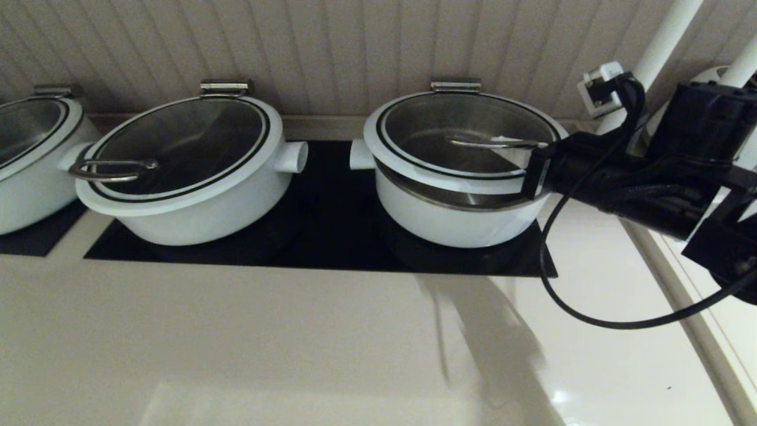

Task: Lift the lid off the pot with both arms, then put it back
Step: Hold the pot lid with the left arm

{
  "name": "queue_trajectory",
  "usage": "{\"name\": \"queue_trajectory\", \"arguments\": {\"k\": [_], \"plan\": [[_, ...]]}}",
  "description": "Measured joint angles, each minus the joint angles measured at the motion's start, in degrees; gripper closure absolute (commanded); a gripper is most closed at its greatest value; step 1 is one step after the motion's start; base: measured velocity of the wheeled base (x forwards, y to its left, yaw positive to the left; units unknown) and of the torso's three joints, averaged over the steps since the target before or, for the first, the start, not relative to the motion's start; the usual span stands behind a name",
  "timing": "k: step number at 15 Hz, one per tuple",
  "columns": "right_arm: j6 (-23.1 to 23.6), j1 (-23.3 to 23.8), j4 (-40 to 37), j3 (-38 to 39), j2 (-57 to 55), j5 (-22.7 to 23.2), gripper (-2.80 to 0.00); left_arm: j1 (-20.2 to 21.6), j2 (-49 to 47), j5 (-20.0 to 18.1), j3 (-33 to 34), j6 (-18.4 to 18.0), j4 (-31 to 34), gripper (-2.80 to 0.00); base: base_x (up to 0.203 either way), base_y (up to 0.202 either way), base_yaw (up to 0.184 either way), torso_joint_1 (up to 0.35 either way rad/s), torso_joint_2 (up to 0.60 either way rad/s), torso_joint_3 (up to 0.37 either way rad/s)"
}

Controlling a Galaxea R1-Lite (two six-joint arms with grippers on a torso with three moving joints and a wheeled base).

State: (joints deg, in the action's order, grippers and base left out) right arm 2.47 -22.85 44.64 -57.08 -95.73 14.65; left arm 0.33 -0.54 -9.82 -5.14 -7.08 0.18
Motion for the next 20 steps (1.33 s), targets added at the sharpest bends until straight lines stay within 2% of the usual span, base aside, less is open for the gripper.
{"name": "queue_trajectory", "arguments": {"k": [2,5,11,15,20], "plan": [[-0.05,0.02,0.01,-0.27,-0.07,0.0,0.0,0.0,-2.09,-3.46,-3.07,-0.06,-0.21,0.0,0.0,0.0,0.0,0.0,0.0,0.0],[-0.05,0.05,0.0,-0.36,-0.11,0.01,0.0,-0.02,-9.4,-4.97,-9.56,-0.11,-1.46,0.0,0.0,0.0,0.0,0.0,0.0,0.0],[-0.13,0.02,0.01,-0.55,-0.21,0.0,0.0,-0.43,-31.27,-7.31,-21.47,0.05,-15.17,0.0,0.0,0.0,0.0,0.0,0.0,0.0],[-0.13,0.11,0.01,-0.91,-0.49,0.01,0.0,-8.04,-42.3,-7.45,-26.07,0.71,-19.17,0.0,0.0,0.0,0.0,0.0,0.0,0.0],[-0.06,0.11,0.07,-3.34,-1.68,-0.07,0.0,-16.88,-58.18,-6.26,-32.21,0.58,-30.27,0.0,0.0,0.0,0.0,0.0,0.0,0.0]]}}
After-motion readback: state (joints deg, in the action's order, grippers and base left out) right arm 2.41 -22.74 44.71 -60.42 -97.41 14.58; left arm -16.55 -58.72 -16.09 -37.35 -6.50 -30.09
